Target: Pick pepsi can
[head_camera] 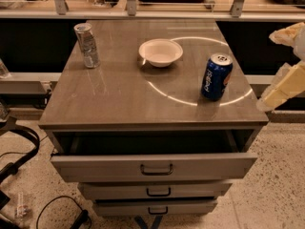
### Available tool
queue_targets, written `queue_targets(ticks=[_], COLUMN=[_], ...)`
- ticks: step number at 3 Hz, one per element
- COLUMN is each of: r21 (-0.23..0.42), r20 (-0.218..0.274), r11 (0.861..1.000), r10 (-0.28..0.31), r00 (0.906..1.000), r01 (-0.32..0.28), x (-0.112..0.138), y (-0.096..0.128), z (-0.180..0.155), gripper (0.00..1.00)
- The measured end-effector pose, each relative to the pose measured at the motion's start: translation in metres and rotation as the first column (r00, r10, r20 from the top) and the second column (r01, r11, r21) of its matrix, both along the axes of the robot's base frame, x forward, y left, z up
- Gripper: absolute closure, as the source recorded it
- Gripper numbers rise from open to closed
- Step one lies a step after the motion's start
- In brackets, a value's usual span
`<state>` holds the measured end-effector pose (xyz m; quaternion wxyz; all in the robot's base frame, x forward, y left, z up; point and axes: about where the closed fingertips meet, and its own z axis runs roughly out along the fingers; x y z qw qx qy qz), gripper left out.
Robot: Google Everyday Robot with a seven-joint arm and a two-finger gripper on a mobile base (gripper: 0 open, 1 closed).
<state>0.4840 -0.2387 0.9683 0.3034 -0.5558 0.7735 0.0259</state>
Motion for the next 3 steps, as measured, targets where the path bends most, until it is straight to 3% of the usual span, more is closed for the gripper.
queue_targets(ticks=[1, 2, 3], r21=[0.189, 0.376, 0.529], r20=[0.098, 0.162, 0.191], r11=[0.982, 0.924, 0.840], r10=[-0.001, 0.009, 0.019], r00=[0.9952, 0.9868, 0.9813], r01=[-0.017, -0.070, -0.119], x=[0.030, 0.048, 0.055], y=[-0.005, -0.006, -0.003], z=[-0.002, -0.012, -0.031], gripper=[0.00, 0.00, 0.00])
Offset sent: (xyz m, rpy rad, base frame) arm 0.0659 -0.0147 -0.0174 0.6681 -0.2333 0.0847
